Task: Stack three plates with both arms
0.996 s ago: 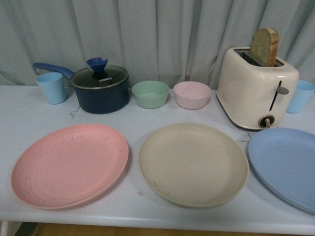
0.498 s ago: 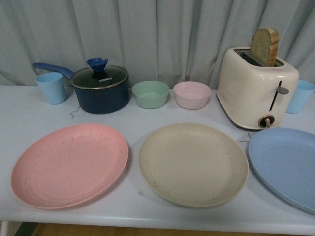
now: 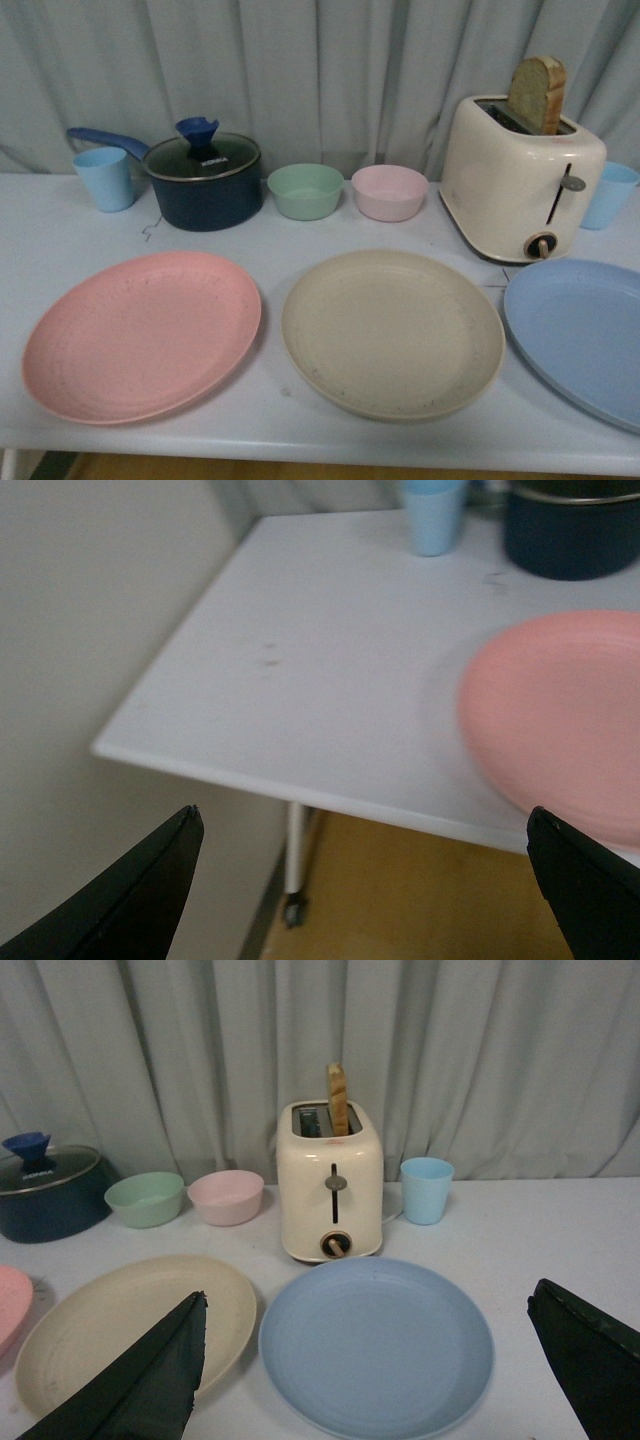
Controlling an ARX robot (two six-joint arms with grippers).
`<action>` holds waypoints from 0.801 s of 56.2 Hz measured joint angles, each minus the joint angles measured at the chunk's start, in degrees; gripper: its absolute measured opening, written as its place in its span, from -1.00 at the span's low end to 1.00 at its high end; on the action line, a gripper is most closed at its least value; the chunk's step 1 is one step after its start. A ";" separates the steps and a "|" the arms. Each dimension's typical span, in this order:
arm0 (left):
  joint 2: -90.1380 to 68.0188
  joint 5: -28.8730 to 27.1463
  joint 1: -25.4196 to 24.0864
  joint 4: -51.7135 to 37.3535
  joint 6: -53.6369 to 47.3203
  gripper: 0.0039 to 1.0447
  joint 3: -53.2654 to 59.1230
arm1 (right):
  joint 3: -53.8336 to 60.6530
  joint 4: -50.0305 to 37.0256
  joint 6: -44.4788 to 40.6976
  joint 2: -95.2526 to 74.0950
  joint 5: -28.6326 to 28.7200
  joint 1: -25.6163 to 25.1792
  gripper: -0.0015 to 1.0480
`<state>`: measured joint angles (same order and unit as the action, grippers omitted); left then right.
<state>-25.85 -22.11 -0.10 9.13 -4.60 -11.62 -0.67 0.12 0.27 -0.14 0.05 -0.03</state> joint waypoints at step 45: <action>-76.61 26.18 -8.17 -5.16 -7.19 0.88 -39.82 | 0.00 0.09 0.00 0.00 -0.07 0.02 0.87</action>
<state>-102.45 4.08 -8.27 3.97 -11.79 -51.44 -0.67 0.21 0.27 -0.14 -0.01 -0.01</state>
